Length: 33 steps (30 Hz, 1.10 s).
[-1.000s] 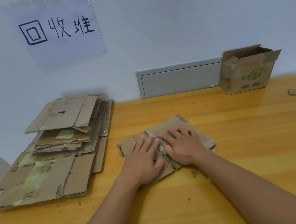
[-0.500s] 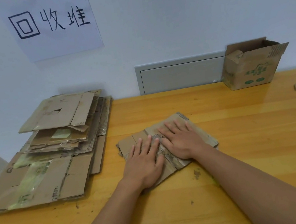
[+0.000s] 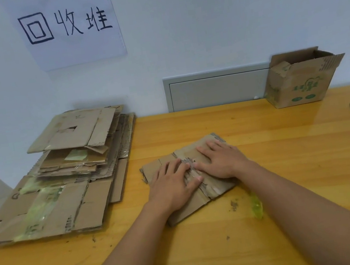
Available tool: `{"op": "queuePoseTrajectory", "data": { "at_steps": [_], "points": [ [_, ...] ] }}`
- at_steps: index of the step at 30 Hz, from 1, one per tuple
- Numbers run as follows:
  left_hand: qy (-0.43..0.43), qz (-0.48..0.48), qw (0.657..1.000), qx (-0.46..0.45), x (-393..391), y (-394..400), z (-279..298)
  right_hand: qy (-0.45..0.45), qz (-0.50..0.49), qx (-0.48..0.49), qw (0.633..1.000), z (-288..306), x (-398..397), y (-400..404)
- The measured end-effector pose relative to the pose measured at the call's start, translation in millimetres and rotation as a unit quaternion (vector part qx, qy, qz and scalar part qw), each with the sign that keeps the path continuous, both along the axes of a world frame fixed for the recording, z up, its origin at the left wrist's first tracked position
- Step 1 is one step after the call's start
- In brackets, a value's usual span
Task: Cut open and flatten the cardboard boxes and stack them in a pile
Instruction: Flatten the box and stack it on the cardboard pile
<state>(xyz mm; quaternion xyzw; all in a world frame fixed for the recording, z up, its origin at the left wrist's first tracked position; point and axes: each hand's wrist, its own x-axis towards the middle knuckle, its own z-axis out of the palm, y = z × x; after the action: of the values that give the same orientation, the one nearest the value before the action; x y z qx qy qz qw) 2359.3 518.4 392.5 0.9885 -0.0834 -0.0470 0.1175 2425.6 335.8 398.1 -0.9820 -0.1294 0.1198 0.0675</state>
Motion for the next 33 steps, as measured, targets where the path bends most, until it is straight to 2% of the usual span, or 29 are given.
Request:
{"op": "queuePoseTrajectory", "data": {
  "at_steps": [4, 9, 14, 18, 21, 23, 27, 30, 33],
  "points": [
    [0.028, 0.006, 1.000, 0.005, 3.0, 0.7, -9.3, -0.004, 0.028, 0.001, 1.000, -6.5, -2.3, -15.2],
    [0.023, 0.010, 0.999, 0.022, 3.8, 1.2, -13.1, -0.041, -0.028, 0.021, 0.999, -18.0, -6.1, -12.5],
    [0.023, 0.007, 0.999, 0.031, 5.7, 0.7, -14.7, -0.040, -0.037, 0.022, 0.998, -20.3, -4.1, -12.8],
    [0.030, 0.010, 0.999, 0.029, 6.7, 0.1, -14.0, -0.116, -0.133, 0.080, 0.981, -21.3, -3.5, -13.4],
    [0.021, 0.011, 0.999, 0.029, 5.8, -0.5, -14.9, -0.138, -0.158, 0.066, 0.975, -18.3, -3.1, -12.5],
    [0.007, 0.015, 1.000, 0.023, 4.1, -0.6, -15.5, -0.111, -0.156, 0.096, 0.977, -11.4, -1.6, -14.6],
    [-0.044, 0.031, 0.998, -0.012, 0.9, 0.3, -15.1, -0.078, -0.147, 0.252, 0.953, 17.7, 2.2, -22.0],
    [-0.100, 0.052, 0.992, -0.061, -2.4, 1.2, -13.7, -0.112, -0.153, 0.278, 0.942, 45.6, 1.4, -20.9],
    [-0.173, 0.076, 0.976, -0.109, -4.1, 3.5, -7.1, -0.166, -0.139, 0.262, 0.941, 75.8, -5.8, -11.3]
  ]
}}
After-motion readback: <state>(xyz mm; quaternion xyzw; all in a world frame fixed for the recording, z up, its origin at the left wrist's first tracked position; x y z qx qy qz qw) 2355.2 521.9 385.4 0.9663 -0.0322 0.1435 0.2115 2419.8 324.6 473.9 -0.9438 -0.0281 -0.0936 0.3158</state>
